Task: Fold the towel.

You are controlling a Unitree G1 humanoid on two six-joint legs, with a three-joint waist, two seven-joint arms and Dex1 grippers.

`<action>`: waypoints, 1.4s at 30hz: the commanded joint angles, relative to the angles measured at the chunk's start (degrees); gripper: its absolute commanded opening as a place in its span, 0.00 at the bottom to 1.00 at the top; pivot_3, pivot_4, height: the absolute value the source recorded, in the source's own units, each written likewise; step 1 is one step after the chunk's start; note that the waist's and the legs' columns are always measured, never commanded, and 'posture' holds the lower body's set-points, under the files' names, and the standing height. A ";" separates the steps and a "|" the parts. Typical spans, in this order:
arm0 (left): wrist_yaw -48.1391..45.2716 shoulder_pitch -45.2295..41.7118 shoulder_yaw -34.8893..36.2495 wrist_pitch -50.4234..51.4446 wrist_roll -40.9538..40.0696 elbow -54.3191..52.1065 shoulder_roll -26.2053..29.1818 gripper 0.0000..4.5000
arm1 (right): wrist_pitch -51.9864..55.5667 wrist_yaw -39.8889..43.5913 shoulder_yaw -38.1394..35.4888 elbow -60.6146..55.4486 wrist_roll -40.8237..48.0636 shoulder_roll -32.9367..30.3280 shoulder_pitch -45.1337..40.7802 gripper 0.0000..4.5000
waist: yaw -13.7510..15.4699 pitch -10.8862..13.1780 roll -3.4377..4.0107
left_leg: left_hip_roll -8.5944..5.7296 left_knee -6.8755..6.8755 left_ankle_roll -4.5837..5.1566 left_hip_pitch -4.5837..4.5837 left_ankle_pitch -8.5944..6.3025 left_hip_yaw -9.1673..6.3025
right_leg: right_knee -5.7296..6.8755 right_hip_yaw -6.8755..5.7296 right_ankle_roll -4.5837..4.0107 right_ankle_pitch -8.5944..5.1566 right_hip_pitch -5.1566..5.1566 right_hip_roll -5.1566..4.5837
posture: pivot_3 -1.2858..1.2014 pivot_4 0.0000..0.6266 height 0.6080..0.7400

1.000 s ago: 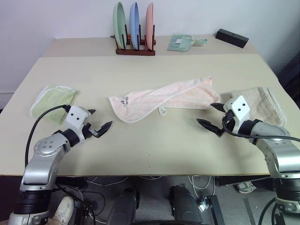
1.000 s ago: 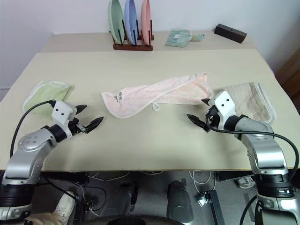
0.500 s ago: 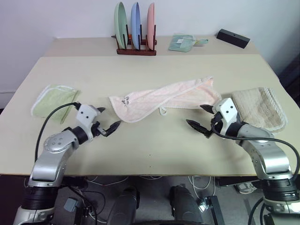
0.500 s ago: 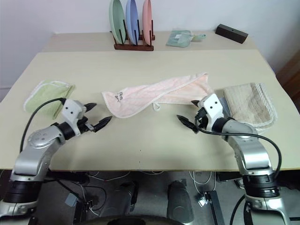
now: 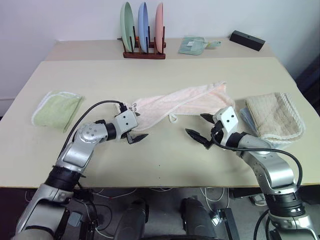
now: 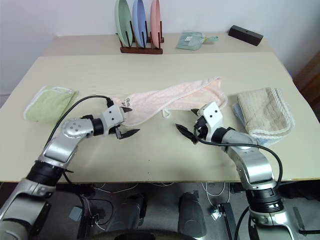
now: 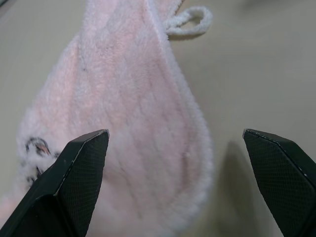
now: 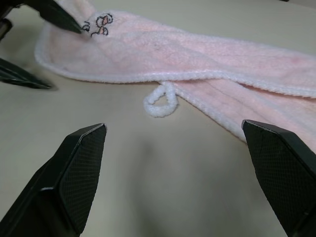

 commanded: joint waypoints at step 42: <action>0.85 23.92 22.89 9.66 -10.57 -18.32 10.91 0.01 | -54.27 -15.38 19.59 53.18 -46.43 -11.42 -31.48 1.00 | -1.71 0.01 -0.02 | 0.07 -0.06 0.00 0.06 0.00 0.21 | 0.07 0.21 -0.03 0.01 -0.13 0.03 | 0.52 0.24 1.00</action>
